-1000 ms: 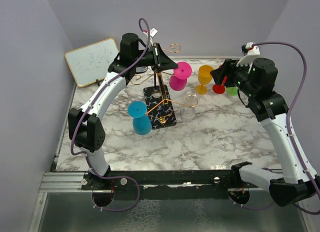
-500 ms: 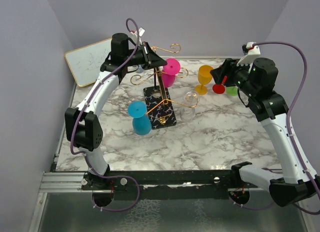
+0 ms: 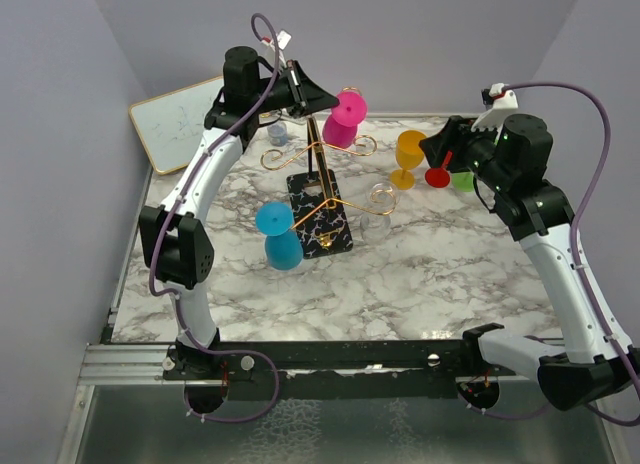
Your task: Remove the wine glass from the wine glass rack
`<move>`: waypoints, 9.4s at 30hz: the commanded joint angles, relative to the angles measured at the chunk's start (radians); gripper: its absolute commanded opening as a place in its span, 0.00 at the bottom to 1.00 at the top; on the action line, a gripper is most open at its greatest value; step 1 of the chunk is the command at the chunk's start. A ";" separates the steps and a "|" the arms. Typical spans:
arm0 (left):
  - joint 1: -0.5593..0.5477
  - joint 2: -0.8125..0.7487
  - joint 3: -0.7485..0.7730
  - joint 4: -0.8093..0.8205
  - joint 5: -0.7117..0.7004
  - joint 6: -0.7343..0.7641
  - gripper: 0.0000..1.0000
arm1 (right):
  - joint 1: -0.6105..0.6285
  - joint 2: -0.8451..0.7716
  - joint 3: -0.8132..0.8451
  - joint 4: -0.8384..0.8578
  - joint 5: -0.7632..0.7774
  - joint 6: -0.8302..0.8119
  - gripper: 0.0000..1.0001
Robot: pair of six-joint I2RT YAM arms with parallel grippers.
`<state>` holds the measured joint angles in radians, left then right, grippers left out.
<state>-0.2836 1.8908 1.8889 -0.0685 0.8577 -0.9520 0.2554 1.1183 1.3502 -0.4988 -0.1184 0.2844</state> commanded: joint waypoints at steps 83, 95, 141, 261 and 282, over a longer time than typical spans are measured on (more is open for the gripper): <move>-0.003 -0.908 -0.718 0.977 0.066 -0.503 0.00 | 0.079 0.540 0.058 2.278 -1.046 1.348 0.62; -0.003 -0.925 -0.713 0.963 0.064 -0.499 0.00 | 0.084 0.491 0.040 2.271 -1.066 1.333 0.61; -0.003 -0.976 -0.698 0.936 0.063 -0.497 0.00 | 0.086 0.369 -0.015 2.023 -1.147 1.151 0.60; -0.003 -1.003 -0.675 -0.606 -0.871 0.541 0.67 | 0.069 0.284 0.326 -0.547 0.246 -0.102 0.01; -0.003 -1.017 -0.710 -0.614 -0.816 0.550 0.71 | 0.070 0.537 0.271 -0.478 0.167 -0.132 0.01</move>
<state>-0.2836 0.8909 1.1851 -0.6827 0.0158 -0.4091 0.3233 1.6222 1.5658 -1.0164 0.0734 0.1696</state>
